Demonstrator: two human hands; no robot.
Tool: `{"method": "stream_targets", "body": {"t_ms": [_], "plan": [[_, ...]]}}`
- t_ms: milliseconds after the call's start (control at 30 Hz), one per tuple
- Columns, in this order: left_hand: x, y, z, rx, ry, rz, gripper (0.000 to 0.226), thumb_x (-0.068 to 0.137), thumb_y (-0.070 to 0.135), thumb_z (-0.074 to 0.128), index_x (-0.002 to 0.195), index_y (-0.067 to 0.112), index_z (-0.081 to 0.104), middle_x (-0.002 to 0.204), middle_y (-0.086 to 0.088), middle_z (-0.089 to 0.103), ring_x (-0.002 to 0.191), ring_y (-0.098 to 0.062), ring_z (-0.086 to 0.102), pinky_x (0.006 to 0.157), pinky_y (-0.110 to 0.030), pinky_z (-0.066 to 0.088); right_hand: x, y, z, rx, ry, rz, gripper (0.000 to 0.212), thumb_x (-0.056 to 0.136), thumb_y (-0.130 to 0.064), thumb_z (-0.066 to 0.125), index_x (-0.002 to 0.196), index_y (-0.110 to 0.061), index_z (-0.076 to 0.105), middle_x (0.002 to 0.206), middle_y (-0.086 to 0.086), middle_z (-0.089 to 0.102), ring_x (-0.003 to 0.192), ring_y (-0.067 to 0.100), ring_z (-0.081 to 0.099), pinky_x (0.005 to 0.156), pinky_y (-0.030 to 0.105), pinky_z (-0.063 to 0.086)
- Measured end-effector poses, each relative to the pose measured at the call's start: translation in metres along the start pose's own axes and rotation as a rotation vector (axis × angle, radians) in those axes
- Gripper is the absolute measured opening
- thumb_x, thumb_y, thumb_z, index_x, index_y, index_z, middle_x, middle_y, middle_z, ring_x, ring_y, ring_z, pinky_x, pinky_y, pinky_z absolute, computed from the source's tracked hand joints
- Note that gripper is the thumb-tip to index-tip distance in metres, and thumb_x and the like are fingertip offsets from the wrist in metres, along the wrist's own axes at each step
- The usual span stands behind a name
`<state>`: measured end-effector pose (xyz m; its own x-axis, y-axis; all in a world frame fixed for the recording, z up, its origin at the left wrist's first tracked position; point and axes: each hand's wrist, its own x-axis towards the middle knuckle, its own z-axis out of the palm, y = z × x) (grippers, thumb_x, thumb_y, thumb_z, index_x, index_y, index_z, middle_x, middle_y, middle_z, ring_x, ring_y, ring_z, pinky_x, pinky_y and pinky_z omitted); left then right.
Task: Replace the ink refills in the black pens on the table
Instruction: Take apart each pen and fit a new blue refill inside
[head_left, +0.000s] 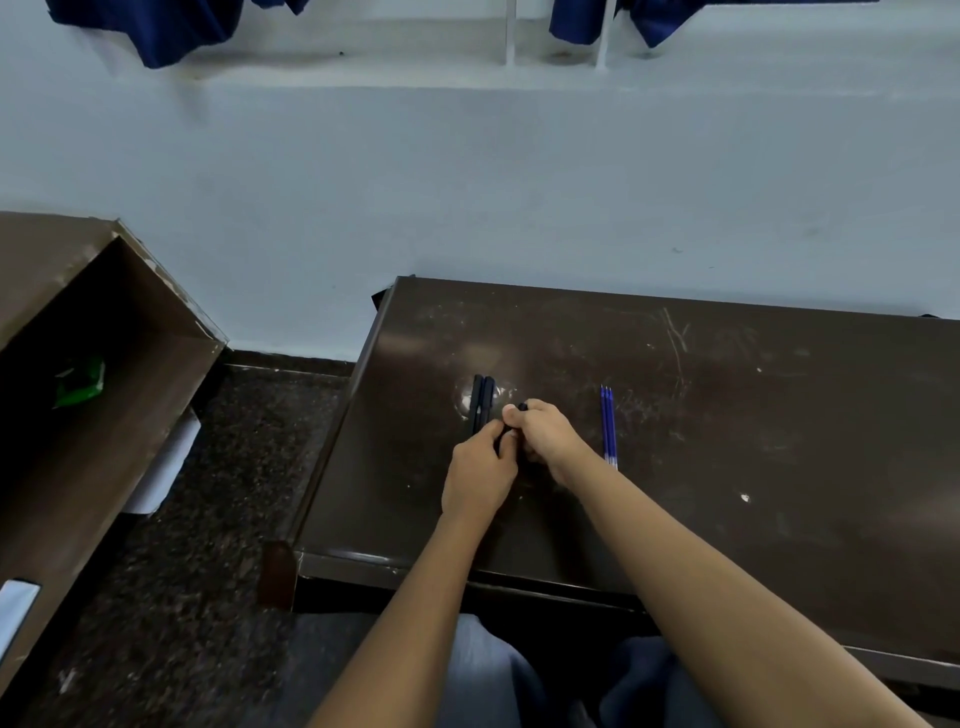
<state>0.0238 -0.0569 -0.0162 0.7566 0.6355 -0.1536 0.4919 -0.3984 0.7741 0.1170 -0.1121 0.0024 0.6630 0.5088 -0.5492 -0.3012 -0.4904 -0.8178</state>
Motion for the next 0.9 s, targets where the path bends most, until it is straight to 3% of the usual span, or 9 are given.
{"method": "stream_targets", "body": {"t_ms": [267, 400, 467, 533, 633, 733, 833, 900], "plan": [[0.007, 0.012, -0.010, 0.169, -0.071, -0.051, 0.036, 0.093, 0.037, 0.045, 0.080, 0.010, 0.065, 0.068, 0.003, 0.055, 0.060, -0.012, 0.053, 0.050, -0.021, 0.038, -0.003, 0.009, -0.003, 0.187, 0.014, 0.042, 0.017, 0.095, -0.022, 0.046, 0.083, -0.011, 0.050, 0.064, 0.002, 0.049, 0.050, 0.012, 0.041, 0.051, 0.027, 0.034], [0.013, 0.012, -0.025, 0.208, -0.152, -0.175, 0.038, 0.092, 0.034, 0.045, 0.086, 0.009, 0.072, 0.084, -0.006, 0.067, 0.066, -0.014, 0.058, 0.056, -0.024, 0.041, 0.002, 0.008, -0.010, 0.304, 0.167, 0.090, 0.019, 0.096, -0.022, 0.043, 0.098, -0.005, 0.050, 0.068, 0.003, 0.051, 0.056, 0.014, 0.045, 0.052, 0.027, 0.039], [0.016, 0.012, -0.032, 0.151, -0.116, -0.232, 0.032, 0.091, 0.027, 0.043, 0.094, 0.011, 0.070, 0.094, -0.007, 0.067, 0.072, -0.014, 0.058, 0.060, -0.025, 0.040, 0.007, 0.009, -0.014, 0.042, 0.177, 0.064, 0.027, 0.096, -0.026, 0.044, 0.107, -0.002, 0.051, 0.087, 0.008, 0.060, 0.076, 0.022, 0.058, 0.071, 0.033, 0.050], [0.019, 0.015, -0.038, 0.066, -0.069, -0.269, 0.029, 0.089, 0.021, 0.043, 0.101, 0.013, 0.068, 0.099, -0.007, 0.067, 0.074, -0.013, 0.057, 0.060, -0.025, 0.040, 0.008, 0.011, -0.014, -0.305, 0.138, 0.001, 0.033, 0.094, -0.029, 0.049, 0.116, -0.005, 0.054, 0.110, 0.015, 0.063, 0.103, 0.031, 0.061, 0.090, 0.038, 0.049], [0.022, 0.018, -0.042, -0.049, -0.013, -0.238, 0.027, 0.090, 0.023, 0.043, 0.099, 0.017, 0.068, 0.093, -0.004, 0.065, 0.078, -0.018, 0.059, 0.071, -0.034, 0.050, 0.004, 0.012, -0.003, -0.674, 0.057, -0.115, 0.037, 0.088, -0.030, 0.059, 0.116, -0.007, 0.056, 0.116, 0.015, 0.061, 0.106, 0.033, 0.060, 0.089, 0.039, 0.050], [0.022, 0.020, -0.044, -0.168, 0.017, -0.220, 0.027, 0.090, 0.028, 0.044, 0.101, 0.018, 0.067, 0.072, 0.003, 0.061, 0.060, -0.010, 0.054, 0.060, -0.029, 0.047, 0.000, 0.014, 0.005, -0.933, 0.011, -0.189, 0.039, 0.085, -0.028, 0.063, 0.118, -0.010, 0.054, 0.116, 0.012, 0.060, 0.103, 0.030, 0.061, 0.085, 0.041, 0.053], [0.020, 0.020, -0.043, -0.125, 0.021, -0.211, 0.027, 0.091, 0.029, 0.045, 0.102, 0.021, 0.068, 0.070, 0.007, 0.061, 0.057, -0.004, 0.052, 0.053, -0.024, 0.040, -0.001, 0.015, 0.005, -0.991, -0.009, -0.202, 0.041, 0.083, -0.026, 0.068, 0.117, -0.009, 0.053, 0.116, 0.012, 0.059, 0.104, 0.029, 0.060, 0.085, 0.042, 0.053], [0.019, 0.019, -0.041, -0.091, -0.011, -0.242, 0.028, 0.091, 0.026, 0.045, 0.103, 0.018, 0.069, 0.075, 0.005, 0.065, 0.065, -0.006, 0.056, 0.056, -0.024, 0.041, 0.000, 0.016, 0.002, -0.988, -0.024, -0.204, 0.041, 0.081, -0.024, 0.071, 0.115, -0.009, 0.052, 0.117, 0.012, 0.058, 0.104, 0.030, 0.059, 0.087, 0.043, 0.052]]}}
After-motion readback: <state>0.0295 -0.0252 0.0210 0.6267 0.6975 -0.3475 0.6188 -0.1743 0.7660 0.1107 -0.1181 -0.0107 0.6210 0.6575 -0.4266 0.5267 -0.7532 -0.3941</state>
